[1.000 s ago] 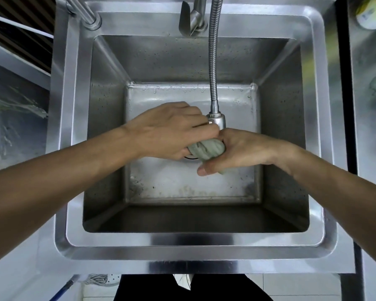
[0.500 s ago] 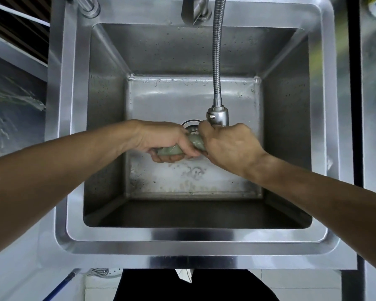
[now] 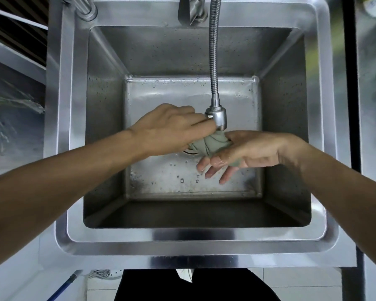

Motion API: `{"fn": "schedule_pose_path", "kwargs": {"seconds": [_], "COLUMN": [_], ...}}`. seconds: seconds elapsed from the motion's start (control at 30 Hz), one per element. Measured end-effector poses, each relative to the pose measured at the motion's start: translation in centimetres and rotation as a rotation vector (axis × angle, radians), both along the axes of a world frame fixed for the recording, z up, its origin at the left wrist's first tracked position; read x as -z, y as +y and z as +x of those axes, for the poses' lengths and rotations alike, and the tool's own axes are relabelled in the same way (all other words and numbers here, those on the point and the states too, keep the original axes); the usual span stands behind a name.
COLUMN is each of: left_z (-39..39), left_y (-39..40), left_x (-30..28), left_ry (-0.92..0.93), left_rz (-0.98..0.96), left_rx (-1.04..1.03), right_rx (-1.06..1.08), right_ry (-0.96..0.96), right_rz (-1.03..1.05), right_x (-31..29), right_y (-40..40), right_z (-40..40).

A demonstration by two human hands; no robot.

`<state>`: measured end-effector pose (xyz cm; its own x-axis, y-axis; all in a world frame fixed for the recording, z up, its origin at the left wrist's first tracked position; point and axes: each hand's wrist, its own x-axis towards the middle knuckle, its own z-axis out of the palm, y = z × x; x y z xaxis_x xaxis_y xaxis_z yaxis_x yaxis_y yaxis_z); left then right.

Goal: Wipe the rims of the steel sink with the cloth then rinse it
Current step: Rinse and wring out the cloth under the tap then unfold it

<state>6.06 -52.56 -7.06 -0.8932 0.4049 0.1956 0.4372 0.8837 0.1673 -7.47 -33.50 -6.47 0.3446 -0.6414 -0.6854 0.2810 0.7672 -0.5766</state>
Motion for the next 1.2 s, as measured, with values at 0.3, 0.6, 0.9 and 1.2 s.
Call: {"fn": "schedule_pose_path", "kwargs": {"seconds": [0.3, 0.6, 0.9, 1.2], "left_z": [0.7, 0.7, -0.4, 0.3], "left_y": [1.7, 3.2, 0.7, 0.2], "left_x": [0.7, 1.7, 0.9, -0.4], "left_ry": [-0.210, -1.256, -1.337, -0.296], "left_rz": [-0.257, 0.672, 0.759, -0.020], "left_rx": [-0.063, -0.508, -0.447, -0.063], "right_rx": [-0.358, -0.695, -0.420, 0.059], "right_ry": [0.533, 1.641, 1.695, 0.118], "right_rz": [0.045, -0.504, -0.500, -0.020], "right_x": [0.2, 1.7, 2.5, 0.1], "right_y": [-2.4, -2.1, -1.5, -1.0], "right_z": [2.0, 4.6, 4.8, -0.5]}}
